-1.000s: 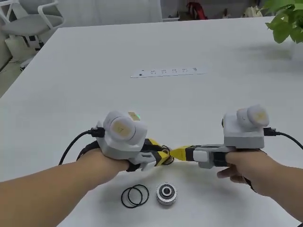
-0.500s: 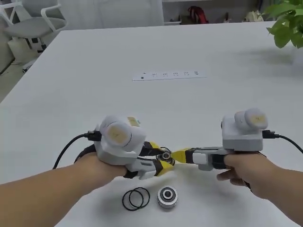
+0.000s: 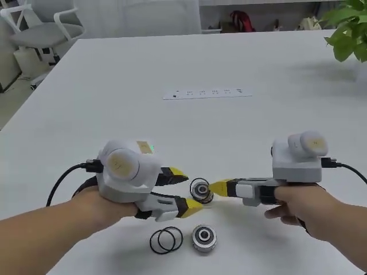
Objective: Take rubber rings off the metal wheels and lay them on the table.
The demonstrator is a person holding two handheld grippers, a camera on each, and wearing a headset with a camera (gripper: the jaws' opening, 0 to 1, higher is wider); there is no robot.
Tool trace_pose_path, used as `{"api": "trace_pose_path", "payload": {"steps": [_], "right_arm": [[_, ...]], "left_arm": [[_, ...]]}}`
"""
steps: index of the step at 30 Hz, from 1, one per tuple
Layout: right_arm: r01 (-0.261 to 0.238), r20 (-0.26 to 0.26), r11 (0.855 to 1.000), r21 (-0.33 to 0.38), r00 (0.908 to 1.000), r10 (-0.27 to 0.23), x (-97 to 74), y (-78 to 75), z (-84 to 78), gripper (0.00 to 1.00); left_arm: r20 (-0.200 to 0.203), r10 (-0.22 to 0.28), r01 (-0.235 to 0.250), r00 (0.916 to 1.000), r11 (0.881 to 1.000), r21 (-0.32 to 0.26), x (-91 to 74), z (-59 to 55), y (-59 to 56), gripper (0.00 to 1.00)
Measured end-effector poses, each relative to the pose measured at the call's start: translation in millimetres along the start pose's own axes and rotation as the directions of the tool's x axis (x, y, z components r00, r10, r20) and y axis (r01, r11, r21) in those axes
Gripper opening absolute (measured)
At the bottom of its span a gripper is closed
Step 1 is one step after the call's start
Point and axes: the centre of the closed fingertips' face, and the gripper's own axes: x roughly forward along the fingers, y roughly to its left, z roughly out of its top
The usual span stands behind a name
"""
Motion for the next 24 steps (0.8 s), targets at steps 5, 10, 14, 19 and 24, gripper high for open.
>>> {"api": "trace_pose_path", "payload": {"steps": [5, 10, 14, 19, 24], "right_arm": [[-0.012, 0.005, 1.000, 0.001, 0.9999, 0.012, -0.3, 5.0, 3.8, 0.00], [-0.025, 0.010, 1.000, 0.000, 0.9996, 0.025, -0.1, 10.0, 7.3, 0.00], [-0.034, 0.012, 0.999, 0.000, 0.9994, 0.034, 0.8, 13.3, 9.0, 0.00], [-0.046, 0.009, 0.999, -0.002, 0.9989, 0.046, 2.7, 18.0, 9.7, 0.00], [-0.060, 0.004, 0.998, -0.003, 0.9982, 0.060, 6.1, 23.6, 10.3, 0.00]], "left_arm": [[0.021, -0.001, 0.001, 0.9998, 1.000, -0.003, -9.0, 3.3, -0.5, 0.49], [0.027, 0.006, -0.006, 0.9996, 1.000, -0.002, -20.1, 2.3, 0.7, 0.55], [0.021, 0.021, -0.021, 0.9995, 1.000, -0.003, -28.2, -0.7, 4.3, 0.59], [0.027, 0.037, -0.036, 0.9990, 0.999, -0.012, -39.0, -3.2, 7.0, 0.63], [0.023, 0.051, -0.050, 0.9984, 0.998, -0.025, -48.4, -8.0, 8.9, 0.66]]}}
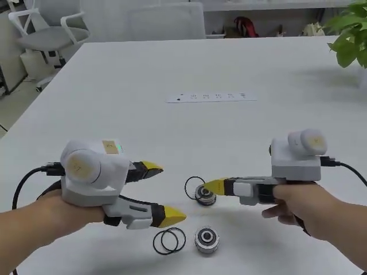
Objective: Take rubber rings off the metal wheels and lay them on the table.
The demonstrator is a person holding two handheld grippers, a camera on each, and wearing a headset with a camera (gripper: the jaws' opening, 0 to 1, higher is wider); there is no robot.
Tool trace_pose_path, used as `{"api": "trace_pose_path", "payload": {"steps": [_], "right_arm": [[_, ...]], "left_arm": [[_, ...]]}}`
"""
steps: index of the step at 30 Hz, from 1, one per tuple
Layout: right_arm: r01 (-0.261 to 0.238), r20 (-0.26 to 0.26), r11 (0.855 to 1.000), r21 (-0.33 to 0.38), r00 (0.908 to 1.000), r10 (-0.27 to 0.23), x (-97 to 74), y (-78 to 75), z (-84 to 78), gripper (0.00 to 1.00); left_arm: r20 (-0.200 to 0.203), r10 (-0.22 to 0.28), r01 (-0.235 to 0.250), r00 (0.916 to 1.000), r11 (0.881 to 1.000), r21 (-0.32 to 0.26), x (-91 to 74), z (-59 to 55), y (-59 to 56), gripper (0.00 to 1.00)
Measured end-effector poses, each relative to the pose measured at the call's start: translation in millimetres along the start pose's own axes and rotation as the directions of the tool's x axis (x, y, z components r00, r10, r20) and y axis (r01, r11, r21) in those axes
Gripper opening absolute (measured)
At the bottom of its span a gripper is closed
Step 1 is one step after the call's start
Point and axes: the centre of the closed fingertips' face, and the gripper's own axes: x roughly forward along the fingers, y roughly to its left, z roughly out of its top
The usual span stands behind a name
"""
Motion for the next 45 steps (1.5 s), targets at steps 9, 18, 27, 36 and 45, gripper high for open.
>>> {"api": "trace_pose_path", "payload": {"steps": [9, 18, 27, 36, 45], "right_arm": [[-0.028, -0.022, 1.000, -0.006, 0.9994, 0.028, 7.6, 11.9, -3.8, 0.00], [-0.053, -0.052, 0.999, -0.008, 0.9973, 0.053, 19.5, 20.1, -11.8, 0.00], [-0.078, -0.101, 0.997, -0.013, 0.9919, 0.077, 32.1, 29.2, -24.7, 0.00], [-0.087, -0.150, 0.996, -0.019, 0.9852, 0.083, 42.7, 32.5, -39.3, 0.00], [-0.054, -0.183, 0.998, -0.046, 0.9821, 0.044, 43.1, 24.5, -49.3, 0.00]], "left_arm": [[0.003, 0.029, -0.029, 0.9996, 1.000, -0.009, -16.6, -6.8, 3.0, 0.71], [-0.005, 0.049, -0.049, 0.9988, 0.999, -0.014, -30.8, -14.7, 4.4, 0.74], [-0.002, 0.067, -0.067, 0.9978, 0.997, -0.027, -37.5, -17.9, 8.2, 0.76], [-0.012, 0.068, -0.068, 0.9976, 0.997, -0.031, -40.9, -22.0, 8.0, 0.76], [-0.024, 0.067, -0.068, 0.9974, 0.997, -0.035, -42.9, -27.5, 7.0, 0.76]]}}
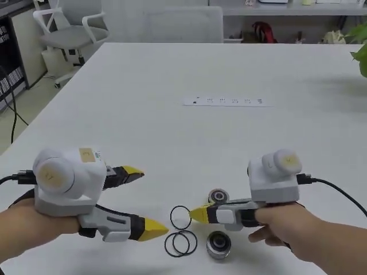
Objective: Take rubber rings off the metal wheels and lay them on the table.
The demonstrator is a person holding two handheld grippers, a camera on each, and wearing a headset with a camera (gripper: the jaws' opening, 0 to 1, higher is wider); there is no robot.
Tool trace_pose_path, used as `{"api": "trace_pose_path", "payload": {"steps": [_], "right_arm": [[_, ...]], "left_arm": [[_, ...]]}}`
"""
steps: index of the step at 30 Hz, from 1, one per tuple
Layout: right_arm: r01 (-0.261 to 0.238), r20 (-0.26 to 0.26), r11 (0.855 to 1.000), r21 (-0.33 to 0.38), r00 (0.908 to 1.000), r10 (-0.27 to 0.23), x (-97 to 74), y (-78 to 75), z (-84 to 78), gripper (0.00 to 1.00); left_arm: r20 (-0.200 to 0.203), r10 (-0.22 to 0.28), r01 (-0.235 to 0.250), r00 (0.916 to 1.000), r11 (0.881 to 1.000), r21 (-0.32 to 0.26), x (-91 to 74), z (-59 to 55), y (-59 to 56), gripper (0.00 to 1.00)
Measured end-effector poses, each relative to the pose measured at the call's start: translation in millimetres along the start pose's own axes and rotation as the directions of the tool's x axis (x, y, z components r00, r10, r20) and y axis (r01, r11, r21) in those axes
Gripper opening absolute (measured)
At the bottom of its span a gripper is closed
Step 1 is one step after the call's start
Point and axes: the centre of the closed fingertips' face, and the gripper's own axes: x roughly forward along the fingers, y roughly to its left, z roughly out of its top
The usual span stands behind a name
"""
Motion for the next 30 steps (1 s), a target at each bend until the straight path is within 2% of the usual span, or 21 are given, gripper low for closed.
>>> {"api": "trace_pose_path", "payload": {"steps": [3, 13, 24, 30], "right_arm": [[0.017, -0.012, 1.000, -0.014, 0.9998, -0.017, -1.1, -2.9, -2.8, 0.00], [0.048, -0.028, 0.997, -0.058, 0.9984, -0.050, -6.4, -7.2, -3.9, 0.12], [0.060, 0.014, 0.995, -0.077, 0.9981, -0.059, -20.6, -8.7, 10.1, 0.18], [0.075, 0.044, 0.991, -0.108, 0.9966, -0.070, -33.7, -11.5, 21.3, 0.19]], "left_arm": [[-0.003, -0.003, 0.003, 1.0000, 1.000, -0.002, 0.8, -1.3, -1.1, 0.75], [-0.005, -0.009, 0.009, 0.9999, 1.000, -0.002, 3.9, 0.2, -0.7, 0.75], [-0.011, -0.018, 0.018, 0.9998, 1.000, -0.002, 10.6, 4.0, -0.7, 0.74], [-0.001, -0.028, 0.028, 0.9996, 1.000, -0.002, 18.7, 12.8, -0.4, 0.73]]}}
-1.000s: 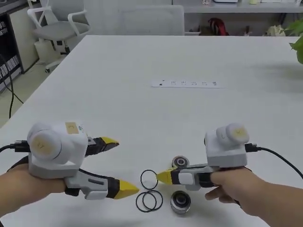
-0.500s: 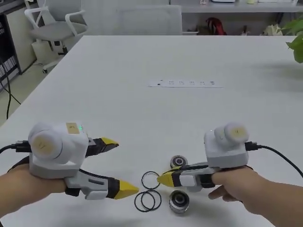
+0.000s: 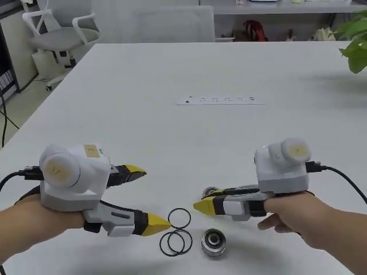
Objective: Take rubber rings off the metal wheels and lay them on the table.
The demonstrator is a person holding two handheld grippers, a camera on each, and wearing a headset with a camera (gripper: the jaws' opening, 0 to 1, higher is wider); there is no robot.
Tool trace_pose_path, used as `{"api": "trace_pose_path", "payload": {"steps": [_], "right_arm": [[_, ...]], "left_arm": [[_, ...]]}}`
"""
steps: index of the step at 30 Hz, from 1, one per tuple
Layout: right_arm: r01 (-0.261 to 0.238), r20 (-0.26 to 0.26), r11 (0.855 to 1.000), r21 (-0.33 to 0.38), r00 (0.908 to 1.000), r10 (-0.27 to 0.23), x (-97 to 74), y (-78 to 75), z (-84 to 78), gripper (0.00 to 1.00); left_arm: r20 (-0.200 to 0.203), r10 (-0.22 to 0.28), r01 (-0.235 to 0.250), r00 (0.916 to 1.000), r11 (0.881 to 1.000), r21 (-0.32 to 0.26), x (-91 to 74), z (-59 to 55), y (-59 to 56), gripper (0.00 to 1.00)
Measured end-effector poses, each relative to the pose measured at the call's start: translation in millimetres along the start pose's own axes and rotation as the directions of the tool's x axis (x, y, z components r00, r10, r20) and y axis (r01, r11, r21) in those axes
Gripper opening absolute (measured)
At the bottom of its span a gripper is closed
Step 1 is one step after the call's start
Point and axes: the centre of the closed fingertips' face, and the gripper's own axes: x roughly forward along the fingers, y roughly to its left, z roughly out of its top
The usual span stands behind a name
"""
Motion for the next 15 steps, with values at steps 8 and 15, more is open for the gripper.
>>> {"api": "trace_pose_path", "payload": {"steps": [8, 15], "right_arm": [[0.051, 0.031, 0.998, -0.023, 0.9982, -0.051, -16.9, -18.5, 8.9, 0.20], [0.094, 0.027, 0.995, -0.043, 0.9953, -0.093, -27.8, -34.1, 6.2, 0.20]], "left_arm": [[0.009, -0.010, 0.010, 0.9999, 1.000, -0.004, 13.9, 10.4, 4.0, 0.70], [0.009, -0.028, 0.028, 0.9996, 0.999, -0.018, 26.4, 15.2, 4.9, 0.66]]}}
